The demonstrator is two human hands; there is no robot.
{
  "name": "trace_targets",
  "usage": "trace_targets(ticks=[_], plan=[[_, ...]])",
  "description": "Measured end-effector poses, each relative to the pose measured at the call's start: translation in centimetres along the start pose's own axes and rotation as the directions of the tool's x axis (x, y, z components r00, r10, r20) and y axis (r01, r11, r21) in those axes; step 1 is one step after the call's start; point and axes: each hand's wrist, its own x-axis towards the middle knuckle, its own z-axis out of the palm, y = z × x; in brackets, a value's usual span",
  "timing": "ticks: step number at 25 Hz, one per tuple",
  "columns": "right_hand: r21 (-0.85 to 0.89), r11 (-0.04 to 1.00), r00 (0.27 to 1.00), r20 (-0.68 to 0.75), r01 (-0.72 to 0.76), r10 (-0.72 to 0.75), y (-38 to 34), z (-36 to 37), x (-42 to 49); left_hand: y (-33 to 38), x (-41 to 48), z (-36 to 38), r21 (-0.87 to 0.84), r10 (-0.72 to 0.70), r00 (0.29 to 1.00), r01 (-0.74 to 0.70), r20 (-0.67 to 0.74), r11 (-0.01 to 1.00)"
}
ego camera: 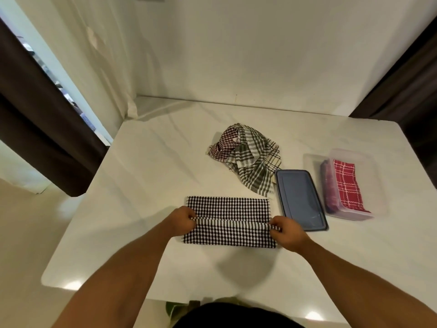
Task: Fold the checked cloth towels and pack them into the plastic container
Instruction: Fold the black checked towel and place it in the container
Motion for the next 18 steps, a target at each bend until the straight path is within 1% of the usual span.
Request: trace_targets(ticks=[2,4,6,10,14,16,18], plan=[[0.153,0.986,0.993,-0.088,-0.07,0.084,-0.4,0.2,1.3,-0.2,0.4,0.0,-0.071,-0.023,0.996,0.017,-0.081,0.997],[0.302,0.947,0.976,-0.144,-0.113,0.162,-0.9,0.1,2.3,-0.3,0.8,0.0,-0.144,-0.051,0.978,0.022,-0.2,0.989],[0.351,0.928,0.959,-0.198,-0.126,0.205,-1.3,0.2,3.3,-0.5,1.6,-0.1,-0.208,-0.082,0.954,0.021,-0.289,0.978],[0.225,0.961,0.937,-0.269,-0.162,0.221,-2.8,0.7,4.6,-0.3,2.6,-0.4,-0.273,-0.167,0.924,0.072,-0.344,0.959],[0.082,0.972,0.927,-0.293,-0.221,0.235,-4.0,0.8,5.3,0.2,3.0,-0.2,-0.153,-0.152,0.908,0.099,-0.39,0.983],[0.022,0.977,0.93,-0.302,-0.211,0.208,-4.1,0.7,5.8,0.2,3.3,-0.1,-0.11,-0.129,0.898,0.091,-0.42,0.99],[-0.027,0.986,0.942,-0.302,-0.165,0.15,-4.0,0.6,6.4,-0.1,3.6,-0.1,-0.055,-0.083,0.895,0.065,-0.437,0.996]])
